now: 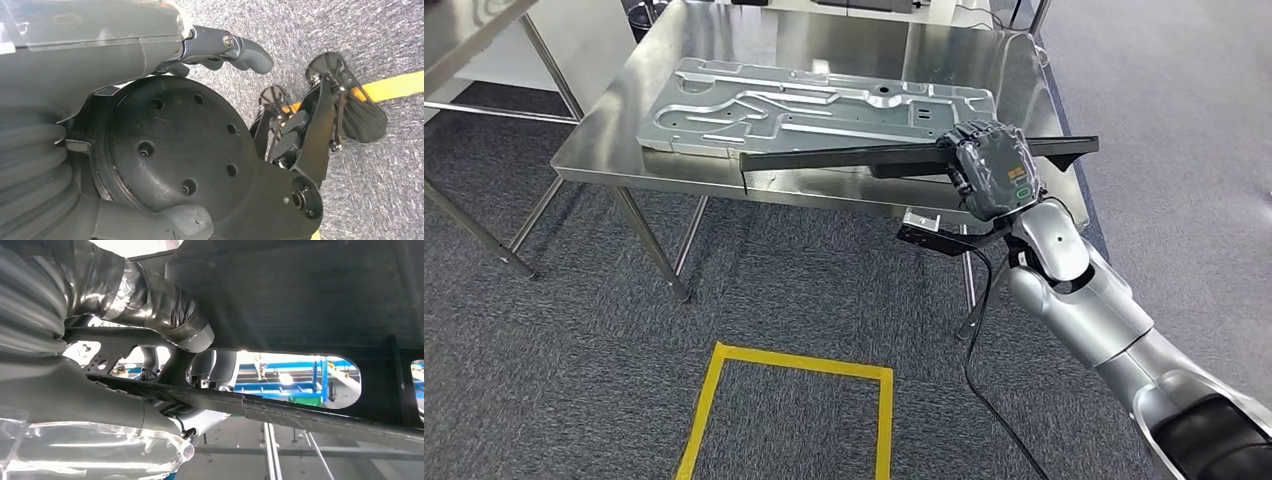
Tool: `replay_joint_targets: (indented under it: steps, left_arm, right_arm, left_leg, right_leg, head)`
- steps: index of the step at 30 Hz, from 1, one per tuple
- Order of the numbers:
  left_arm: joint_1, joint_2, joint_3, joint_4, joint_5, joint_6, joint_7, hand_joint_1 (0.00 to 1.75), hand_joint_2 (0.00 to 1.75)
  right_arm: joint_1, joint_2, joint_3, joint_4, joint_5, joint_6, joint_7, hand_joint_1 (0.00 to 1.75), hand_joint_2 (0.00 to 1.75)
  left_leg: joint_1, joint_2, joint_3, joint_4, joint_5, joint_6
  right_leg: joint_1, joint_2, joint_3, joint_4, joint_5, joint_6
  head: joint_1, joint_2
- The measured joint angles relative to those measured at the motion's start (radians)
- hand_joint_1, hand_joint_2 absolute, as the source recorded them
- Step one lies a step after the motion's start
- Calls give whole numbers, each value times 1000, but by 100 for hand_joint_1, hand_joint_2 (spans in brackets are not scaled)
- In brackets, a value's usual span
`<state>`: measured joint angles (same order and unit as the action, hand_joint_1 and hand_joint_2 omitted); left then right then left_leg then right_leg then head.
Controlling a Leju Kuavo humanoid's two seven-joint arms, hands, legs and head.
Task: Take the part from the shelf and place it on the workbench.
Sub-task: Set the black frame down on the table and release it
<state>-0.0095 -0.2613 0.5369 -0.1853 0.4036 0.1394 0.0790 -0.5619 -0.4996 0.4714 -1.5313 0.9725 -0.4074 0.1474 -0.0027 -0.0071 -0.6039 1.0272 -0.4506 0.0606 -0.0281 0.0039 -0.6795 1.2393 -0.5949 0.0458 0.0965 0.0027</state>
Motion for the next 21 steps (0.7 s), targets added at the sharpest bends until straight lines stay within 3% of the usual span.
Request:
replay_joint_targets:
  steps: [1, 2, 3, 4, 6, 7, 9, 12, 14, 16, 17, 18, 21]
  left_arm:
    - [0, 0, 0, 0, 0, 0, 1, 0, 175]
    - [0, 0, 0, 0, 0, 0, 2, 0, 175]
    - [1, 0, 0, 0, 1, 1, 2, 0, 175]
    - [1, 0, 0, 0, 1, 1, 3, 0, 175]
    - [3, 0, 0, 0, 3, 2, 4, 0, 175]
    - [4, -1, 0, 0, 4, 2, 5, 0, 175]
    - [5, -1, 0, 1, 6, 2, 4, 0, 175]
    - [5, 0, -1, 1, 7, 1, 0, 0, 175]
    - [5, 1, -1, 1, 7, -2, -1, 0, 175]
    - [3, 1, -1, 1, 8, -5, -2, 0, 175]
    - [2, 1, -1, 1, 9, -6, -2, 0, 175]
    - [2, 1, -1, 1, 9, -6, -3, 0, 175]
    - [4, 2, -1, 1, 9, -6, -6, 0, 175]
  right_arm:
    - [1, 3, 3, 6, 4, -1, 1, 175, 175]
    - [3, 7, 7, 11, 8, -2, 2, 175, 175]
    - [4, 10, 11, 14, 11, -3, 3, 175, 175]
    - [5, 12, 14, 16, 14, -4, 3, 175, 175]
    - [6, 15, 17, 16, 17, -10, 4, 175, 175]
    - [7, 16, 17, 16, 17, -13, 4, 175, 175]
    - [13, 17, 18, 13, 17, -17, 6, 175, 175]
    - [31, 17, 18, 8, 19, -19, 6, 175, 175]
    - [40, 17, 18, 5, 20, -21, 7, 175, 175]
    - [51, 17, 18, 4, 21, -23, 8, 175, 175]
    - [59, 17, 18, 4, 21, -23, 8, 175, 175]
    - [66, 17, 18, 4, 21, -23, 8, 175, 175]
    - [77, 17, 18, 1, 21, -24, 9, 175, 175]
  left_leg:
    - [-3, 0, 5, 0, -4, 3]
    - [-5, -1, 12, 0, -9, 4]
    - [-7, -2, 20, 0, -15, 5]
    - [-9, -3, 30, 0, -22, 4]
    - [-12, -4, 46, -1, -34, 0]
    - [-13, -4, 49, -1, -39, -4]
    - [-13, -3, 51, -4, -45, -14]
    - [-15, 0, 49, 15, -65, -33]
    - [-10, 0, -3, 117, -108, -46]
    - [-2, 1, -87, 251, -147, -56]
    - [1, 1, -114, 283, -143, -59]
    - [3, 1, -123, 276, -117, -61]
    - [5, 1, -60, 95, 13, -56]
  right_leg:
    - [1, 0, -33, 47, -4, -1]
    - [2, 0, -49, 57, 13, -3]
    - [4, 0, -44, 26, 49, -8]
    - [7, 0, -22, -39, 98, -14]
    - [16, -3, 30, -161, 158, -29]
    - [21, -5, 45, -195, 166, -35]
    - [28, -4, 54, -214, 156, -44]
    - [17, -3, 75, -235, 151, -53]
    - [13, -4, 94, -244, 143, -60]
    - [12, -5, 108, -244, 132, -63]
    - [12, -5, 116, -244, 125, -62]
    - [11, -4, 125, -244, 118, -61]
    - [10, 1, 157, -243, 92, -50]
  head:
    - [0, 0]
    - [0, 0]
    - [0, 0]
    - [0, 0]
    - [0, 0]
    - [0, 0]
    - [0, 0]
    - [-1, 0]
    - [-1, 0]
    - [-2, 0]
    - [-2, 0]
    - [-2, 0]
    - [-2, 0]
